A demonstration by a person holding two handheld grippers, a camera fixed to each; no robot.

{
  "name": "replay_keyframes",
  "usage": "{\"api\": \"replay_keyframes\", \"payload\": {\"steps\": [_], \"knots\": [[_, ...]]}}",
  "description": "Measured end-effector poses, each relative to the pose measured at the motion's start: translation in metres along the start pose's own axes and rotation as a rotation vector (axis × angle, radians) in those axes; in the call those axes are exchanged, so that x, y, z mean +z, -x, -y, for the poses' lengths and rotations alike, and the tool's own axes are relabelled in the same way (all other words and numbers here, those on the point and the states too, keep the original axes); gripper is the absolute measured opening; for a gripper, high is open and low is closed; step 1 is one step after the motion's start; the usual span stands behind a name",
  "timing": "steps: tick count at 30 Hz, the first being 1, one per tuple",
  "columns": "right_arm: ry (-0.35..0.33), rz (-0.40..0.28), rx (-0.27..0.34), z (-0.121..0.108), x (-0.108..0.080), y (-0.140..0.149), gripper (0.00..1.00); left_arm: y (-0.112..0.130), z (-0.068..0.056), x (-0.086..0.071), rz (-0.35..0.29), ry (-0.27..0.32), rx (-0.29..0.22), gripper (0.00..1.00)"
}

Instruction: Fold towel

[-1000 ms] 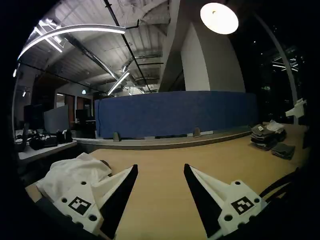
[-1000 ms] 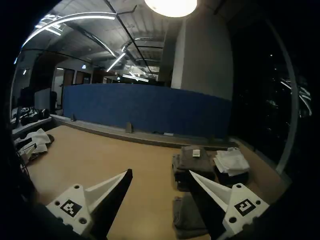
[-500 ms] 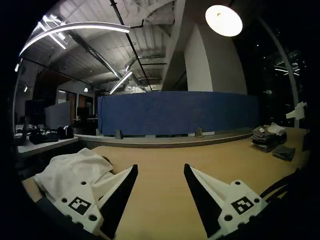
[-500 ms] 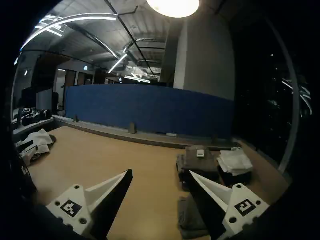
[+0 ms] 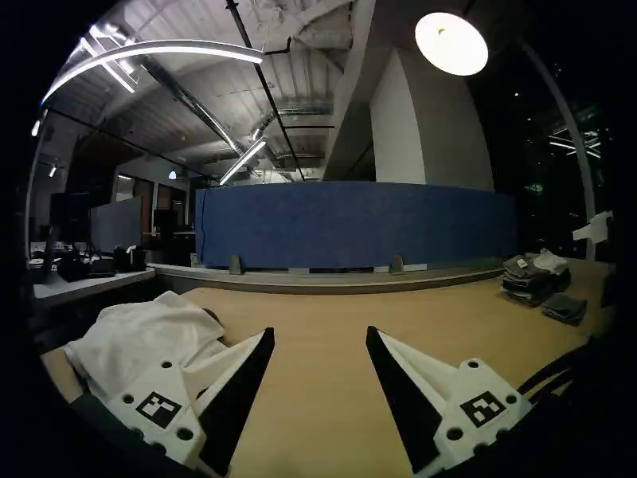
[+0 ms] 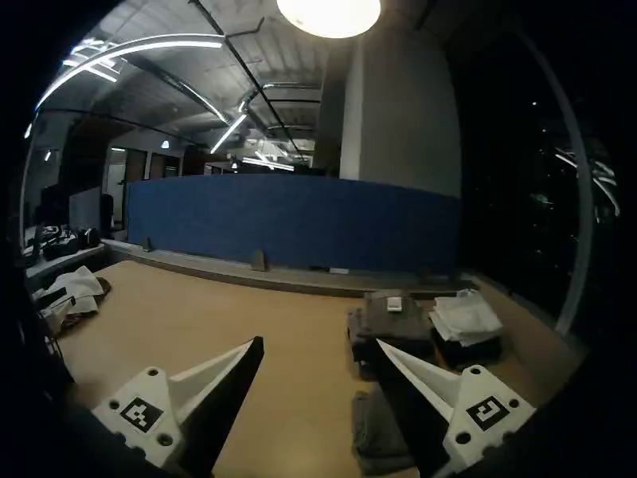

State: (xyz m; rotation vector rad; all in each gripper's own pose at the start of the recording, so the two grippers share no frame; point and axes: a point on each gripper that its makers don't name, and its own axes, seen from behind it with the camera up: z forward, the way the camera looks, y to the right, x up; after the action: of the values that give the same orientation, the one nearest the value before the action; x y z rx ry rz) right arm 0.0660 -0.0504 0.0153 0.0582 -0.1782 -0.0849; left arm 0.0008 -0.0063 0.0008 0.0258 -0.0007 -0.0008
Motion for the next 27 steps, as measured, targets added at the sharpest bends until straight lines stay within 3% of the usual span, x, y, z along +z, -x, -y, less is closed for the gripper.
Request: {"api": "replay_keyframes", "payload": {"steps": [6,18,27], "knots": [[-0.003,-0.032,0.028,-0.01,0.0,0.0,1.0,0.001,0.0,-0.001,0.0,0.0,0.001,0.85],[0.007,-0.092,0.148,-0.038,0.0,0.032,1.0,0.0,0.001,-0.003,0.0,0.0,0.001,0.85],[0.026,-0.145,0.177,-0.052,-0.001,0.041,1.0,0.001,0.0,-0.003,0.0,0.0,0.001,0.85]]}}
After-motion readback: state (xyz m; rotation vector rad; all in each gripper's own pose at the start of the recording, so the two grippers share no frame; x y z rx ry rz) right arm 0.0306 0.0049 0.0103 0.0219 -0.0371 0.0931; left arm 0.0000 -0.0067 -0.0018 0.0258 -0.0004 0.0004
